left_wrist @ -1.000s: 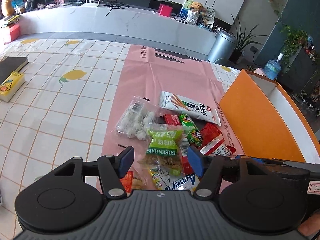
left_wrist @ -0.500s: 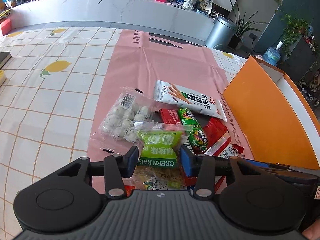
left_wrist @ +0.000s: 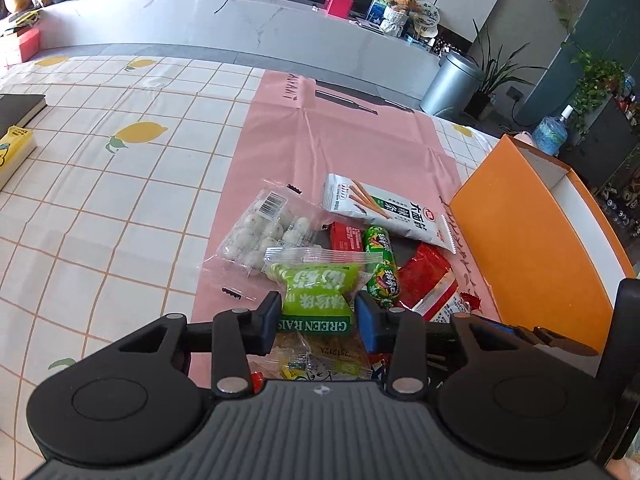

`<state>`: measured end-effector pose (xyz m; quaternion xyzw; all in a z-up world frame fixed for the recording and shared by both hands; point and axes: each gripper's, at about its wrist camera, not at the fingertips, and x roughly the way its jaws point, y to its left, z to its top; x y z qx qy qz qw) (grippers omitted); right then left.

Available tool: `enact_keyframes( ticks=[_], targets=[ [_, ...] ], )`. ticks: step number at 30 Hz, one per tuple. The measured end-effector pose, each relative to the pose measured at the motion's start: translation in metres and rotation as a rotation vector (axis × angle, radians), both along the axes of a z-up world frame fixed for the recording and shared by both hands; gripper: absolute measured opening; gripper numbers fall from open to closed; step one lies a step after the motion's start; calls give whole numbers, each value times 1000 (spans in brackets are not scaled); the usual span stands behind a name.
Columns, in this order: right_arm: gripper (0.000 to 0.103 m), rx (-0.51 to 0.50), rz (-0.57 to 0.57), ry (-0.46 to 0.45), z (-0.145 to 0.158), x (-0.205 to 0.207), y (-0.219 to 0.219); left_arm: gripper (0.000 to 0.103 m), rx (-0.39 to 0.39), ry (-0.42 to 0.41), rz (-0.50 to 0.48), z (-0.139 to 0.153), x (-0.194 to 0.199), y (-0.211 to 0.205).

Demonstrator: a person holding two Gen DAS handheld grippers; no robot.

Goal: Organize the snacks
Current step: 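Grasp the green Green Raisin bag with the left tool while the right tool grasps red packets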

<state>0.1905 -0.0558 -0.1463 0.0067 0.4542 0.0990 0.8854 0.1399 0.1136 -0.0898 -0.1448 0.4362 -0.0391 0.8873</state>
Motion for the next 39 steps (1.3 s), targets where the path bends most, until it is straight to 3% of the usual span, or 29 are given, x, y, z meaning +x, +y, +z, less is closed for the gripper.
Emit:
enact_keyframes(
  ticks=[5,7,8,9,10,11,17,20,21,22,24,26,28,33,39],
  targets=[
    [67,13,32,4,10,-8,-13,44,4,-8,-10,6,-7,-4],
    [37,25,51,6,16,-12,-16,44,4,-3,-6,7,-10,-4],
    [34,15,52,5,18,-14,-16,44,3,-2,-3,7,-12,-5],
    [22,8,63,2,19,-16,-15,44,1,-3,-1,8,-14,-5],
    [1,3,74,-3,21,-19,-14,44,-1,-2,-1,9,-16,-5],
    [0,3,81,-3,22,-21,-14,44,-3,0,0,10,-18,-5],
    [0,-31,90,4,27,-35,-19,44,7,-2,-1,14,-28,-10],
    [1,3,47,18,26,-39,-29,44,16,5,14,12,-26,-10],
    [8,24,27,23,26,-37,-31,44,21,4,23,11,-26,-10],
    [27,47,13,25,26,-35,-32,44,26,1,32,11,-25,-10],
    [56,77,-16,15,27,-31,-30,44,26,-2,45,11,-23,-7],
    [60,89,-50,-3,29,-25,-24,44,24,-2,56,11,-20,-3],
    [71,89,-97,-3,26,-15,-17,44,23,-3,65,11,-16,0],
    [71,113,-190,39,13,9,-8,44,32,0,70,5,-5,6],
    [80,36,-210,30,3,23,6,44,35,4,71,-2,1,8]
  ],
)
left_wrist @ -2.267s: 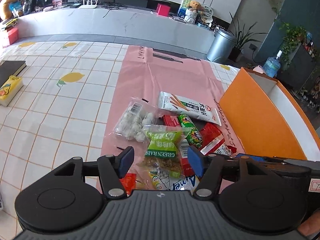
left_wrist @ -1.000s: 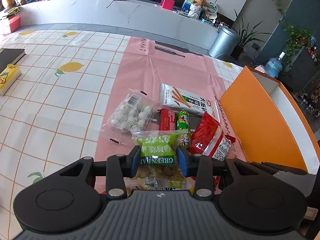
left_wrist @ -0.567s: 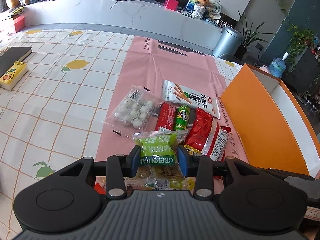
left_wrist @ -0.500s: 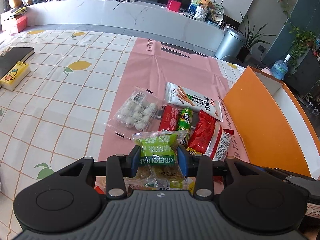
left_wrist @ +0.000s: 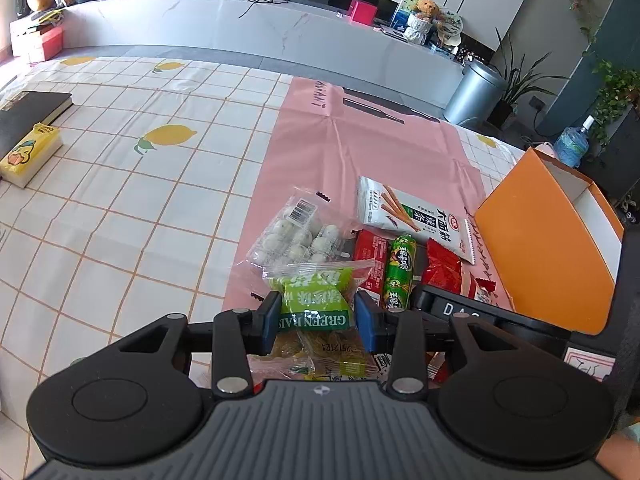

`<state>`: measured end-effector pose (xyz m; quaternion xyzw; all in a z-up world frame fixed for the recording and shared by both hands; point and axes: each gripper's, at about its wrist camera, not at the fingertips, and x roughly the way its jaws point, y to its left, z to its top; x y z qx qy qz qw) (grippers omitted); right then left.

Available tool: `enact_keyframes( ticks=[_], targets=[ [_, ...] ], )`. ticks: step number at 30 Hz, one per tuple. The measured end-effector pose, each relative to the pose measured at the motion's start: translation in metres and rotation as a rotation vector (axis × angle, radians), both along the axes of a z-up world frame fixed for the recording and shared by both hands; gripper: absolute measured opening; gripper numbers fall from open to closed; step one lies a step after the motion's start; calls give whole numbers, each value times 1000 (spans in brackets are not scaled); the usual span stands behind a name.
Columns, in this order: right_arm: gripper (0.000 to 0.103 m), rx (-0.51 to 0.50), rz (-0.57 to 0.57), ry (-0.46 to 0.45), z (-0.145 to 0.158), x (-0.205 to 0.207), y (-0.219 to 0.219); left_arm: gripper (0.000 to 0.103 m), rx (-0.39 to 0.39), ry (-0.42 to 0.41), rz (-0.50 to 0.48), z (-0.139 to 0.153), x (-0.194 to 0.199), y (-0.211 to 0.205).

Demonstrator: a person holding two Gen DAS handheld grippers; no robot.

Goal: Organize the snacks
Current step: 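Grasp the green Green Raisin bag with the left tool while the right tool grasps red packets, then carry both packets into the orange box and open both tools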

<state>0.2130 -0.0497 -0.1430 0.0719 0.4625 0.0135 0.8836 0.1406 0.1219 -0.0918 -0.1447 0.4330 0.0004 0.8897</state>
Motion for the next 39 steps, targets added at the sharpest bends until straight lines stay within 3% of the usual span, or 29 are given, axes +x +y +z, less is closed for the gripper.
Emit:
enact_keyframes(
  ticks=[5,9,13,28,39],
  targets=[
    [87,-84,47,-10,-7,3,9,44,14,-4,3,1,0,-2],
    [75,-72,73,-11,-3,-1,3,44,21,-4,4,4,-3,-5],
    [74,-44,109,-13,5,-8,-5,44,32,-13,-2,10,-6,-10],
    [74,-45,302,-164,99,-70,-47,44,55,-104,-51,61,-42,-43],
    [74,-71,397,-213,155,-100,-104,44,81,-181,-137,103,-60,-88]
  ],
)
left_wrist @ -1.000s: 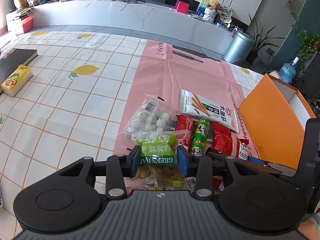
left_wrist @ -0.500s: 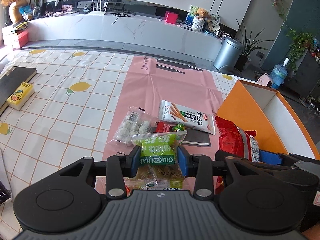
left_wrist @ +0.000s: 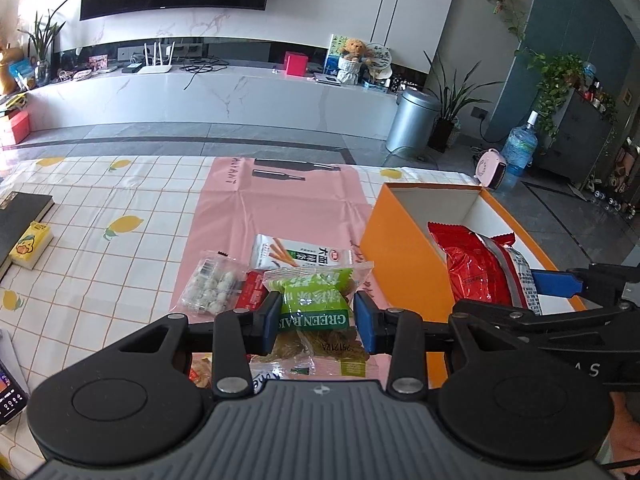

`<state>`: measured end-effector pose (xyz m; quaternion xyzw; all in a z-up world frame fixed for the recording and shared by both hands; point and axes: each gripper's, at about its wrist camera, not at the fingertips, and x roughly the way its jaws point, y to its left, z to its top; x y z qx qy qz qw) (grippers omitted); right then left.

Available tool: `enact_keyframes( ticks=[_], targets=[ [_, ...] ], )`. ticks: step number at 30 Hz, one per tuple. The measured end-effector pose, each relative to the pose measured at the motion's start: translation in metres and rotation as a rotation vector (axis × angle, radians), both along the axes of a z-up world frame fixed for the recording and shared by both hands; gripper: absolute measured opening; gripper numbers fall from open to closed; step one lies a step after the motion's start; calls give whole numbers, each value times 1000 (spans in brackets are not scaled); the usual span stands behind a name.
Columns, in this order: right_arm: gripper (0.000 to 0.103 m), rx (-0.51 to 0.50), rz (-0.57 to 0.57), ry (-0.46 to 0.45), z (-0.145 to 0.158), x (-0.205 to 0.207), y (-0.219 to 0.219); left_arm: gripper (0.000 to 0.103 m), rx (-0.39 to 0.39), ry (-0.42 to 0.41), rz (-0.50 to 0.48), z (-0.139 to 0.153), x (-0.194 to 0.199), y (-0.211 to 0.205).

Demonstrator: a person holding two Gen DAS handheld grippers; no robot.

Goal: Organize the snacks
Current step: 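Carry both packets into the orange box and open both tools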

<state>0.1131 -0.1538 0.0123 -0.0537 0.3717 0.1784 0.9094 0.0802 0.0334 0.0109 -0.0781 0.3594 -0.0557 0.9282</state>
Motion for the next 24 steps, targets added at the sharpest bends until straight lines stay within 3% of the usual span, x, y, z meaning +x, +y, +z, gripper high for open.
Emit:
enact_keyframes(
  ticks=[12,24],
  targets=[
    [74,-97,24,-51,36,-7,-73,43,14,-63,-174,30,10,-72],
    [74,-137,76,38,10,31,-121,43,111,-35,-396,16,58,-144]
  ],
)
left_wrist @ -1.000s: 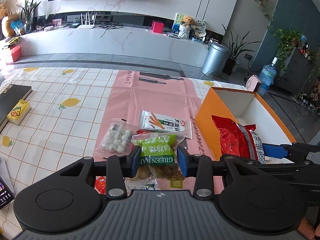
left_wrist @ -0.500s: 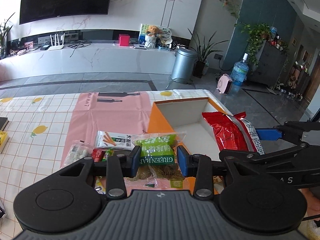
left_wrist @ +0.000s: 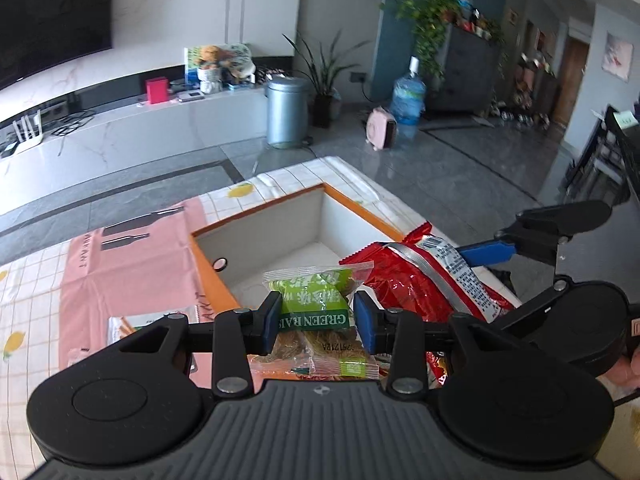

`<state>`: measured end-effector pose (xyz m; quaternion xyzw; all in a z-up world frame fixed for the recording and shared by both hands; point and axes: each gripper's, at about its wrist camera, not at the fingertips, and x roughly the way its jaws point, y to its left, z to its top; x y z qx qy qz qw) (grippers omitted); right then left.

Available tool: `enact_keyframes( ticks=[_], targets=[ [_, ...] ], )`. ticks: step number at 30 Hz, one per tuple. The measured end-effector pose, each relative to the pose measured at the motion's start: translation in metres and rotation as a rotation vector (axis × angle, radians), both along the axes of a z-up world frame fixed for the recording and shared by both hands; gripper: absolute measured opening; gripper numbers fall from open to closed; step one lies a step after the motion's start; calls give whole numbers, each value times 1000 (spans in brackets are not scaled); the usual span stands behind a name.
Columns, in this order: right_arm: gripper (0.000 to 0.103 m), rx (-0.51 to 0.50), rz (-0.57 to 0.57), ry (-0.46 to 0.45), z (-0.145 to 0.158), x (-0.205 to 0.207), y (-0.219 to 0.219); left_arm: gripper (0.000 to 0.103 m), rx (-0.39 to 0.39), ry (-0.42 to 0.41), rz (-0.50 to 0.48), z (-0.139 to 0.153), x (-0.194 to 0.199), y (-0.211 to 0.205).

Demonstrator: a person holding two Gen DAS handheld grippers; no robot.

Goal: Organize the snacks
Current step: 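Carry both packets into the orange box and open both tools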

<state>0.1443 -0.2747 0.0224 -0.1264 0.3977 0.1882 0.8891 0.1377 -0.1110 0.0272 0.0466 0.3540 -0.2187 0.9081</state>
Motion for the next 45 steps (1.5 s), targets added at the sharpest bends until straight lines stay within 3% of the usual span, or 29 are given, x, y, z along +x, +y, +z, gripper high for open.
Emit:
enact_keyframes(
  ticks=[5,13,27,34,45],
  targets=[
    [74,-39,12,50,-24,25,-1,43,69,51,-52,-19,26,-14],
    [74,-171,144,61,-56,53,16,43,165,95,-133,-47,52,-24],
    [74,-257,228,143,-94,90,29,43,305,149,-195,-81,89,-41],
    [75,-291,214,189,-105,99,28,44,323,221,-186,-100,100,-44],
    [77,-314,191,220,-105,98,24,47,330,193,-177,-95,98,-48]
  ],
)
